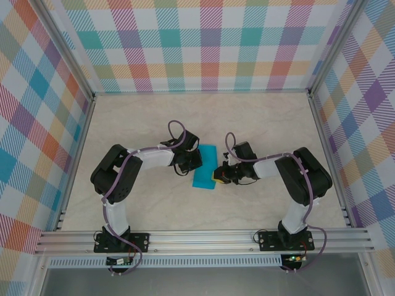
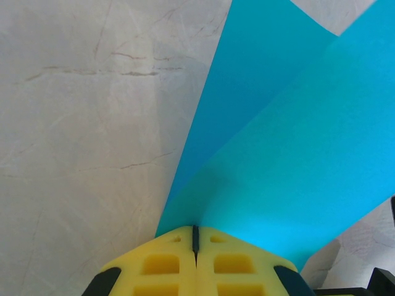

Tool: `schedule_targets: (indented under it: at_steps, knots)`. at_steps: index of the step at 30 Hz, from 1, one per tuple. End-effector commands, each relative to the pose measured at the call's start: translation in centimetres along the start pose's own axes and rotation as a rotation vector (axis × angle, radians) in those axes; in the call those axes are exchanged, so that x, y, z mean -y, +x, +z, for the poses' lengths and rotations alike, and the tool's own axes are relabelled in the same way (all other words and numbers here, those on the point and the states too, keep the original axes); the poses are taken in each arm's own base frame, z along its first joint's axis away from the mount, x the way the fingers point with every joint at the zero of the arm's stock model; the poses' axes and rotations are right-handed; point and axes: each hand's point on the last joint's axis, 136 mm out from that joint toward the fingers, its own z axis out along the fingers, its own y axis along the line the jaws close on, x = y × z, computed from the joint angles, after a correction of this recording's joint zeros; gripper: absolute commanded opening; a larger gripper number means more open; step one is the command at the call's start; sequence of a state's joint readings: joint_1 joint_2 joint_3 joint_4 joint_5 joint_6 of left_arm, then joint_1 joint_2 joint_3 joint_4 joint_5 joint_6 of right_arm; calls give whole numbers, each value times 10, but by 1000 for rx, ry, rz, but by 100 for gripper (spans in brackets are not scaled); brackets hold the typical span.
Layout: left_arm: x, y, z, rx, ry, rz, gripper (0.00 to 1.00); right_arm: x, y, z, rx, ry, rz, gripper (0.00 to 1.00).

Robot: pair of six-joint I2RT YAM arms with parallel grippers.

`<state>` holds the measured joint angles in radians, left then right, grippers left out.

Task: Fold a paper plane with a square sheet of paper (pick it up from the middle)

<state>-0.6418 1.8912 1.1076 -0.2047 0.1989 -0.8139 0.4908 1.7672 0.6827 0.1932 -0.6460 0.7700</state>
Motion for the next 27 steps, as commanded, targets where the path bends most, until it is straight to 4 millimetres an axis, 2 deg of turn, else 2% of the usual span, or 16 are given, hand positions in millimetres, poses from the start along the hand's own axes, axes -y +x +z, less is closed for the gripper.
schedule_targets:
  at_steps: [1, 4, 8, 17, 20, 23, 27]
  knots:
    - [-27, 23, 7, -53, -95, 13, 0, -19, -4, -10, 32, -28, -56, 0]
    - [-27, 23, 7, -52, -94, 13, 0, -35, -4, -16, 45, -69, -87, 0]
    - [-26, 23, 7, -54, -93, 14, 0, -37, 4, -11, 23, -78, -89, 0]
    - [-26, 23, 8, -54, -91, 14, 0, 5, 19, 4, -2, -3, -29, 0]
    - [-25, 23, 8, -56, -89, 14, 0, 11, 21, 7, -11, 7, -18, 0]
    - [-26, 22, 7, -53, -90, 15, 0, 4, 20, 2, -3, 1, -28, 0]
    - [-27, 23, 8, -52, -93, 15, 0, -17, 15, -10, 22, -14, -74, 0]
